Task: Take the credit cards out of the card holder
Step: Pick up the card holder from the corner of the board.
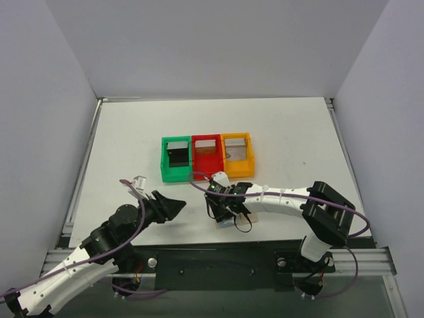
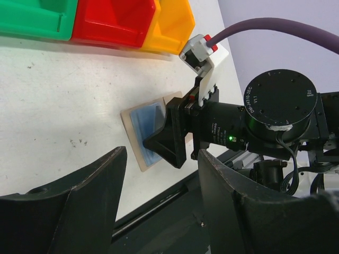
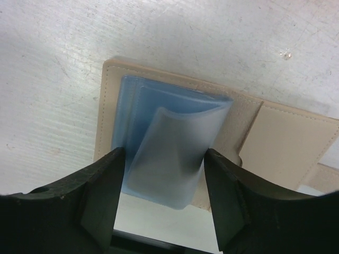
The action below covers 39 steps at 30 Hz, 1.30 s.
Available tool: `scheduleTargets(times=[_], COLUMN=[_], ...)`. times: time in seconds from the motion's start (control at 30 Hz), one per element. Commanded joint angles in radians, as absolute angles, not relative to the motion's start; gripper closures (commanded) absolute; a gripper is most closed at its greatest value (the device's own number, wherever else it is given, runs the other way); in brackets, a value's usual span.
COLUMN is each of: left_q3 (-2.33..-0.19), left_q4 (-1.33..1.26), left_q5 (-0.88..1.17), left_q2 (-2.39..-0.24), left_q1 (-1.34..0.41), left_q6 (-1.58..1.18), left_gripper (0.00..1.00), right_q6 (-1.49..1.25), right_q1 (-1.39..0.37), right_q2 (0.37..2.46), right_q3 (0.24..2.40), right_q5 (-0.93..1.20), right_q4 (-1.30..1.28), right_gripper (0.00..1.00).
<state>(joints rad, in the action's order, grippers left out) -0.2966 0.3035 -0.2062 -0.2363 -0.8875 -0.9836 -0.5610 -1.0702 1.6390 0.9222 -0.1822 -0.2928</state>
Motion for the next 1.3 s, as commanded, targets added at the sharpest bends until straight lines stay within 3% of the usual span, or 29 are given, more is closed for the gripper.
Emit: scheduleTargets(times=[0.0,0.23,0.43,0.77,1.07,1.27], left_q3=[-0.296,-0.296,-0.296,-0.249,-0.213,-0.199], left_q4=[0.29,0.275,0.247,0.094,-0.115,-0.237], left_q5=[-0.216,-0.212,-0.193,-0.134,-0.086,-0.078], left_q2=[-0.233,-0.247,-0.278,-0.334,-0.361,-0.36], left_q1=[-0.884,-0.884,-0.885,-0.885,-0.885,-0.884], left_q6=[-0.983,-0.985,-0.986,-1.028,-1.052,-1.048], left_gripper=[0.34,0.34,0.34,0.32,0.25,0.22], right_q6=[-0.575,-0.591,-0.584,-0.581,-0.624,-0.612], right_q1=[-1.042,-1.008,-0.996,-0.985,-0.916,-0.902], right_q2=[1.609,1.56,1.48,1.304,1.085,1.026], right_q3=[0.862,0.807,0.775,0.752,0.721,0.802], right_q5=[-0.183,-0.158,-0.129,-0.075,0.056,0.098], right_q4=[-0.325,-0.304,-0.279,-0.238,-0.132,-0.155], right_gripper=[0.49,0.67,1.0,1.0,1.0,1.0])
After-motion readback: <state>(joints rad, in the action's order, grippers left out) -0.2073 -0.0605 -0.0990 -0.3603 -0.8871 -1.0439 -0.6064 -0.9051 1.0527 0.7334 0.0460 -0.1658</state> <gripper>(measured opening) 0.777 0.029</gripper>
